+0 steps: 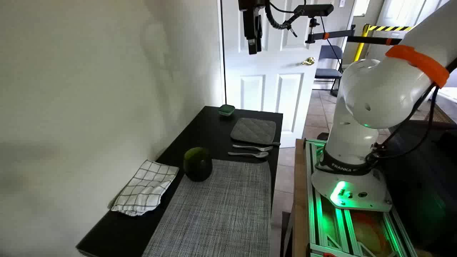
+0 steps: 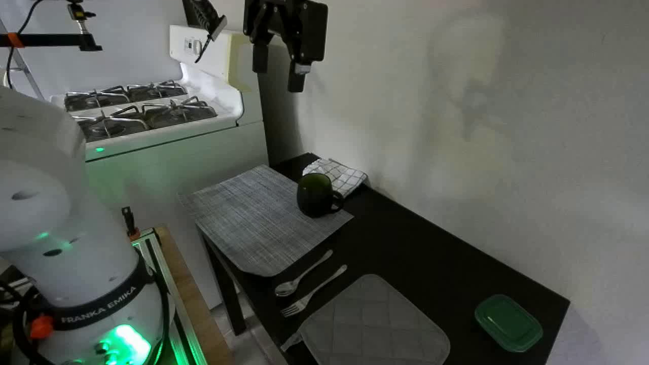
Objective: Put the silver spoon in the black mug.
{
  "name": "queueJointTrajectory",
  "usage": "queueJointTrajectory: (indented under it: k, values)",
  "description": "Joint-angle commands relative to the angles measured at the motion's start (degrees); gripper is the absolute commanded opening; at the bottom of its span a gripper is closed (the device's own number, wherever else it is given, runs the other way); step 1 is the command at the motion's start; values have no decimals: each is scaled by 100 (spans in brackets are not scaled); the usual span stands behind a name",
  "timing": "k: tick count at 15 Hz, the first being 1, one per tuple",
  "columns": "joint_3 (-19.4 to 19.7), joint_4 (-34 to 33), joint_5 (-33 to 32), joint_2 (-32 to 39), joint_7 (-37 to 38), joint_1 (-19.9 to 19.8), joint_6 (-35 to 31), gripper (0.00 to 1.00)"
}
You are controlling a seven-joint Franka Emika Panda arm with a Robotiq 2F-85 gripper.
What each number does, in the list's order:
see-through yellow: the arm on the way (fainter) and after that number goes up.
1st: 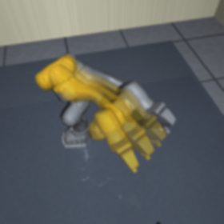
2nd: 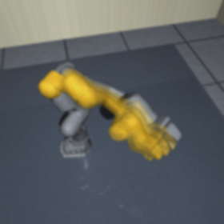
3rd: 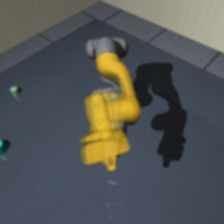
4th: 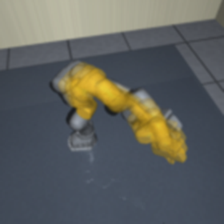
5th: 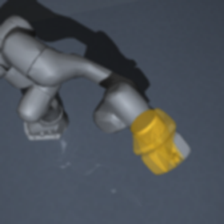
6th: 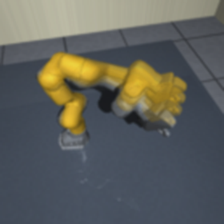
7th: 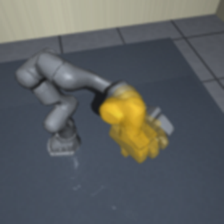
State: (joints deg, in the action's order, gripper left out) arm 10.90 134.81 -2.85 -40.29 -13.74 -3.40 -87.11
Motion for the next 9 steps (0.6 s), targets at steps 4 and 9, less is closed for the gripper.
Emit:
queueJointTrajectory:
  k: [4,9]
  values:
    - [-16,-14,11,9,-10,-21,12,100]
    - [19,1186,-115,-73,-145,-58,-1259,100]
